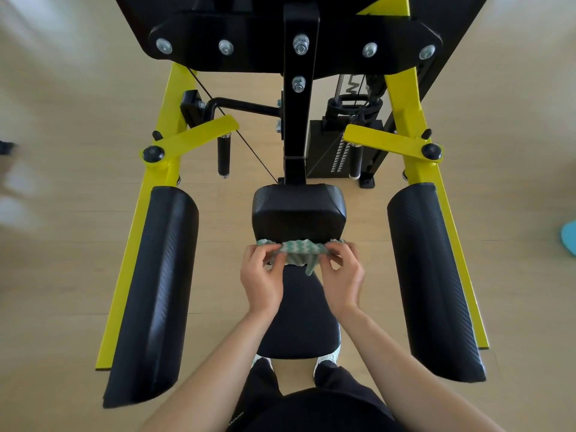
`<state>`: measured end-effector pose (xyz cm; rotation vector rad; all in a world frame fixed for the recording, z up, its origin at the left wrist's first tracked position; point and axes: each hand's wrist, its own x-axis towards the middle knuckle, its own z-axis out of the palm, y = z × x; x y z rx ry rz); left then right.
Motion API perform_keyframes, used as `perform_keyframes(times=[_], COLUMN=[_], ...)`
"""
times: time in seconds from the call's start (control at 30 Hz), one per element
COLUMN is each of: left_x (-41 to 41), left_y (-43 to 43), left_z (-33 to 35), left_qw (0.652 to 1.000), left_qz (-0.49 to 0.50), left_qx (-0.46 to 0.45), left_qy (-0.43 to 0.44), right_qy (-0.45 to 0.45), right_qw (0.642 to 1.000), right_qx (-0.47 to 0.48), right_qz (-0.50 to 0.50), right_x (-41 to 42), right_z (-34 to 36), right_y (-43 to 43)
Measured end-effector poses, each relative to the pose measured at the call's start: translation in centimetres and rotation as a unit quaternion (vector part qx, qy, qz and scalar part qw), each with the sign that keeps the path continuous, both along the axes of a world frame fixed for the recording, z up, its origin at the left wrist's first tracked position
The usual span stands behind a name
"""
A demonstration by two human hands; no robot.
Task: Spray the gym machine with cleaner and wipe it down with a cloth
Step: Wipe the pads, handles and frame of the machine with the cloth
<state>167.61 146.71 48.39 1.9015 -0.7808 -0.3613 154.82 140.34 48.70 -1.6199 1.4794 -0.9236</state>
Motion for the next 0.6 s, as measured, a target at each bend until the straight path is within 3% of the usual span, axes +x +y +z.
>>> perform_keyframes(times=[0.07, 0.2, 0.4, 0.5, 0.6], left_x=[0.1, 1.5, 2.7, 2.3, 2.1], left_y=[-0.2, -1.1, -1.9, -0.9, -0.2], left_z=[1.1, 4.6, 5.7, 3.3, 0.7], left_qw=[0.999, 0.997, 0.996, 0.999, 0.998], left_qz=[0.013, 0.020, 0.034, 0.020, 0.024], left_qx=[-0.008, -0.065, -0.080, -0.036, 0.038], left_qy=[0.029, 0.018, -0.005, 0.000, 0.052], right_qy=[-0.042, -0.080, -0.035, -0.016, -0.027], right_qw=[0.998, 0.994, 0.988, 0.994, 0.998], right_qx=[0.015, -0.065, -0.149, -0.104, 0.038], right_qz=[-0.036, -0.040, -0.028, -0.017, -0.043], right_x=[0.4, 1.2, 1.3, 0.6, 0.1], right_z=[1.4, 5.4, 6.3, 3.9, 1.5], right_y=[-0.2, -1.6, -2.5, -1.9, -1.2])
